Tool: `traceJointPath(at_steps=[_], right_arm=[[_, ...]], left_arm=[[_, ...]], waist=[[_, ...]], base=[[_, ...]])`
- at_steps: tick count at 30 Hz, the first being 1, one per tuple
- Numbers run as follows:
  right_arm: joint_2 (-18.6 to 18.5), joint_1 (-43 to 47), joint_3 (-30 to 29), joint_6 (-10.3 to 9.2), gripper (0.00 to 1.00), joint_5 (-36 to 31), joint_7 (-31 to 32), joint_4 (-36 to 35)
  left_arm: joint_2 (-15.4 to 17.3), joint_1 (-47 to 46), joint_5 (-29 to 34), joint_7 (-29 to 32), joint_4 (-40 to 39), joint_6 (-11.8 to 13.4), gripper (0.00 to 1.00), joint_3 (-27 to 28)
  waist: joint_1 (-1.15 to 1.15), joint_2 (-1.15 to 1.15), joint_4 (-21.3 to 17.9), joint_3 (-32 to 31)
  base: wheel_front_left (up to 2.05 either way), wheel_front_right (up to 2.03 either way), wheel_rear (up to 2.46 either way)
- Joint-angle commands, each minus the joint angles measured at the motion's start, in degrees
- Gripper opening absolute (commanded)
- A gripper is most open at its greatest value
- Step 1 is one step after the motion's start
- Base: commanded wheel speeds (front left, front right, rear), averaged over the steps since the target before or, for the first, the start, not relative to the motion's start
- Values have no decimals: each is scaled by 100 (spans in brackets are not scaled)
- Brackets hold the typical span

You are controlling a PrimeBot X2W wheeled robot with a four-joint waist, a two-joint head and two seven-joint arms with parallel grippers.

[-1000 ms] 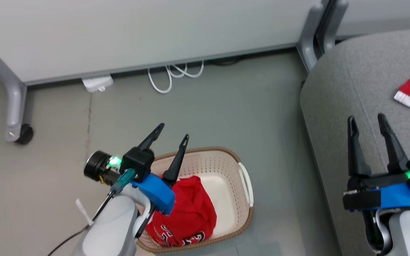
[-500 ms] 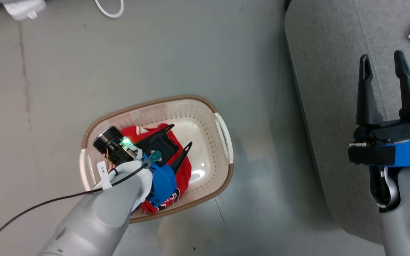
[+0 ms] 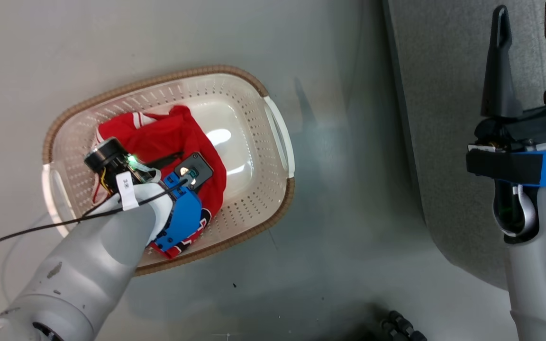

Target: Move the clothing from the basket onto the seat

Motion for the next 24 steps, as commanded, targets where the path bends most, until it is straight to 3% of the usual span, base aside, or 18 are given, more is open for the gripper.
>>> traceJointPath(at_steps=[1,8,24], right_arm=[[39,-136,31,-2,100,12,0,-47],[129,-305,75,-2,100,42,0,-178],[191,-490,61,-2,100,78,0,-380]], left_arm=[[75,-119,-31,63,50,8,100,-88],[207,-486,-46,570,236,8,100,-506],[356,-960,180,928,429,8,100,-666]], waist=[[-1,0,-99,257],[-1,0,-194,722],[-1,0,-310,1419]], base=[[0,0,0],[0,0,0],[0,0,0]])
